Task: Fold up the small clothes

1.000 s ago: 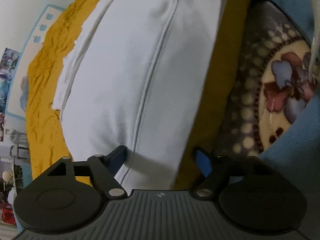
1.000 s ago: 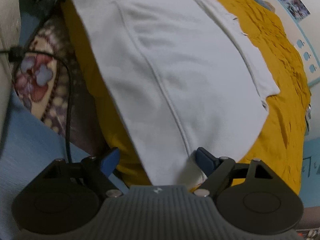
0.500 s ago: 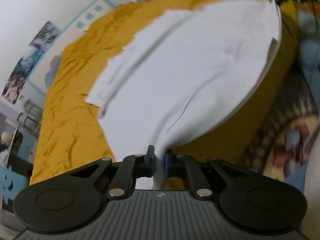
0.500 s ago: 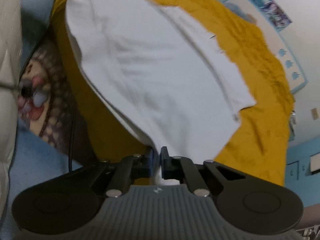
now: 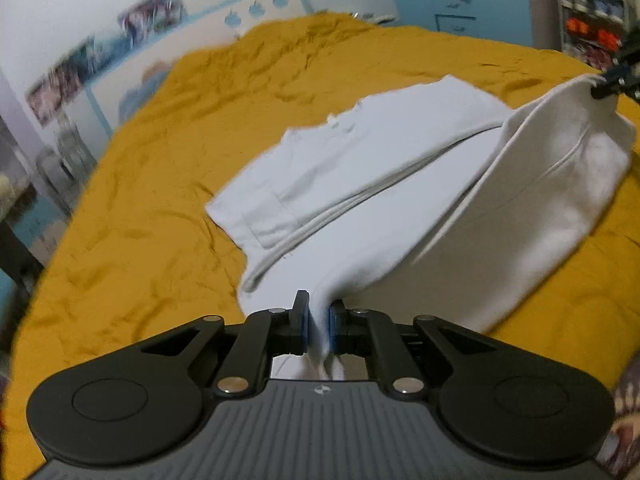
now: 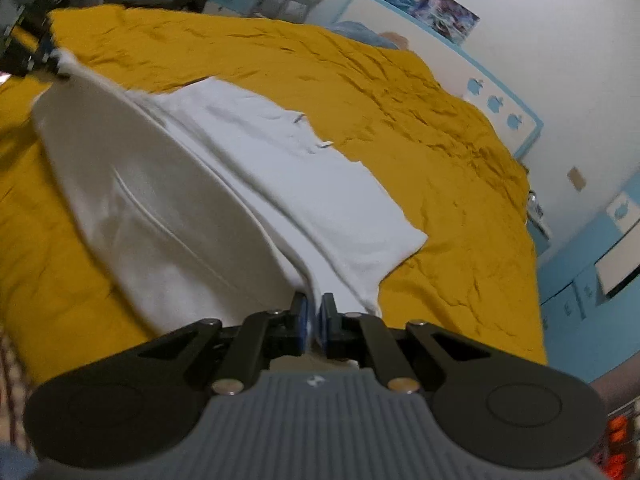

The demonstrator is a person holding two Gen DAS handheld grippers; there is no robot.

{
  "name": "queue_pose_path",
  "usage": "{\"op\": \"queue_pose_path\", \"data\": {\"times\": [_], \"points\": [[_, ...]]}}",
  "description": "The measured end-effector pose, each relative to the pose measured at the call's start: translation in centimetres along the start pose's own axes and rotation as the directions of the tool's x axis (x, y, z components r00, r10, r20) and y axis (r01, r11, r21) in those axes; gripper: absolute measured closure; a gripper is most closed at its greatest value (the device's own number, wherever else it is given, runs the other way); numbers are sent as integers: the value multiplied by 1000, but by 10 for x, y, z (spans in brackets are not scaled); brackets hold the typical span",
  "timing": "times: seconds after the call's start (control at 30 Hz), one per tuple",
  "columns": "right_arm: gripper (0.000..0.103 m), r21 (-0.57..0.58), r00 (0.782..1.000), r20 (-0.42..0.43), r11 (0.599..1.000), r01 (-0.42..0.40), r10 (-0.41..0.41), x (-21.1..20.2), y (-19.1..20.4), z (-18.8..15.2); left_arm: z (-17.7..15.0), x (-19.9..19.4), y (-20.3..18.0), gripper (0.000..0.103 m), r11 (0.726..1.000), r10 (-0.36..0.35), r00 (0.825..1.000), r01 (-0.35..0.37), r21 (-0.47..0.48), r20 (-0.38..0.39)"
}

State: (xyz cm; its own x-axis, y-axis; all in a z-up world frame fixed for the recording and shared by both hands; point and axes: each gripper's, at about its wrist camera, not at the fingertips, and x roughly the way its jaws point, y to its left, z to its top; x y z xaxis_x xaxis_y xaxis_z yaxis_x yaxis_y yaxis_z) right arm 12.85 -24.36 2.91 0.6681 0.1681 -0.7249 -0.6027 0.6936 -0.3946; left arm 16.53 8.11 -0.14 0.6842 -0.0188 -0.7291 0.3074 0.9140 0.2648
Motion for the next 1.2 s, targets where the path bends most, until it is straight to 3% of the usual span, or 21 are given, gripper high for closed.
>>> {"op": "queue_pose_path", "data": {"times": [0.13, 0.2, 0.33, 0.5, 0.7, 0.73, 0.77, 0.87, 0.97, 1.03, 1.13, 1.2], "points": [[103, 100, 998, -45, 994, -40, 44, 54, -12, 6, 1, 46, 26, 91, 982, -114, 991, 100, -162, -76], [103, 138, 995, -76, 989, -56, 67, 77, -15, 4, -3, 60, 39, 78, 961, -150, 985, 125, -248, -87], [101, 215, 990, -103, 974, -69, 93, 103, -20, 0, -13, 72, 69, 68, 880, -242, 969, 195, -434, -54], [78, 326, 982, -83, 936, -131, 167, 113, -31, -2, -22, 83, 93, 53, 766, -339, 941, 285, -576, 15], [60, 526, 955, -20, 815, -243, 297, 116, -65, -8, -31, 88, 112, 41, 666, -379, 922, 331, -669, 80], [51, 553, 950, -12, 794, -254, 312, 115, -70, -9, -33, 89, 114, 39, 653, -387, 918, 340, -677, 88], [46, 579, 944, -2, 770, -268, 330, 114, -76, -10, -35, 89, 116, 36, 646, -394, 915, 346, -681, 91], [46, 616, 935, 12, 734, -286, 354, 116, -87, -14, -38, 94, 118, 36, 648, -391, 917, 338, -683, 83], [44, 606, 948, -21, 758, -241, 319, 120, -89, -15, -37, 99, 118, 37, 643, -379, 922, 328, -692, 84], [44, 595, 965, -52, 783, -178, 259, 120, -91, -16, -35, 101, 116, 41, 660, -360, 930, 313, -683, 79], [44, 644, 960, -40, 741, -188, 278, 122, -100, -24, -33, 104, 112, 57, 697, -324, 945, 275, -662, 51], [44, 658, 958, -32, 727, -195, 286, 120, -102, -28, -34, 104, 111, 65, 704, -308, 950, 265, -659, 53]]}}
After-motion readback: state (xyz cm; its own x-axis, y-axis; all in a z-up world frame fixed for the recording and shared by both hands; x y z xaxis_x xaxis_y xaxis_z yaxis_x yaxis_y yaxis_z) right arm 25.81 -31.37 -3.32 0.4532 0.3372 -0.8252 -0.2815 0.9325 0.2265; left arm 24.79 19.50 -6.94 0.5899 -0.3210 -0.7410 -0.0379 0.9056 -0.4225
